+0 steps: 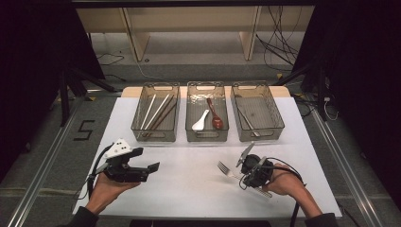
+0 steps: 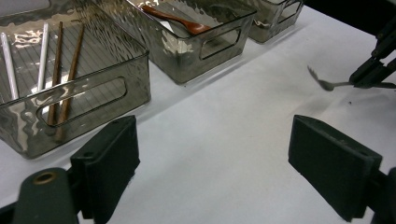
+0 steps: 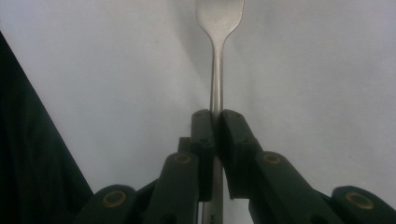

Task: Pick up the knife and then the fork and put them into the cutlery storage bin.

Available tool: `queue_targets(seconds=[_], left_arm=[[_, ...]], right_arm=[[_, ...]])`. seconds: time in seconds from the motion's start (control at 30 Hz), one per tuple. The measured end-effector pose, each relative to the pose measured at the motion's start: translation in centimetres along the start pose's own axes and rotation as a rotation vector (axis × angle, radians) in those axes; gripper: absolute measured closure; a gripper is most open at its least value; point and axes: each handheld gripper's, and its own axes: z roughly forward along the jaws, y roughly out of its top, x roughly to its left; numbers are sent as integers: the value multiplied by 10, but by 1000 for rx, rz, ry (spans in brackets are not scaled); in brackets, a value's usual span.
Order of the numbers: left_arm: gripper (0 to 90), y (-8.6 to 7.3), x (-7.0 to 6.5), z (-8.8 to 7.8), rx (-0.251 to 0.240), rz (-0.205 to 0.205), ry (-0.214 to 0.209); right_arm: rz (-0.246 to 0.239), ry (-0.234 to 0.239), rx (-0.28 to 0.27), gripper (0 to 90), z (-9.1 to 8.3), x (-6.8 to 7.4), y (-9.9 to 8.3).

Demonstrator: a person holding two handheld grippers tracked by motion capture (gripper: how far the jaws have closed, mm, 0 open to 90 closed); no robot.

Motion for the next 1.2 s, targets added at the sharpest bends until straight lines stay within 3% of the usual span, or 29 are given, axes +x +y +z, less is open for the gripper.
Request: queue_targets(seconds=[0.2, 0.47, 0.7, 0.8, 1.2], left_arm=[[155, 0, 0, 0, 1, -1, 2], [155, 0, 2, -1, -7, -12, 5], [155, 0, 2, -1, -16, -15, 9], [155, 0, 3, -1, -13, -15, 10], [150, 0, 3, -1, -18, -14, 8]], right_arm=[[66, -47, -82, 844, -15, -13, -5], [149, -50, -213, 844, -39, -38, -8], [236, -88, -310, 843, -58, -64, -8], [263, -121, -325, 843, -62, -73, -6], [344, -148, -392, 843, -73, -100, 6]])
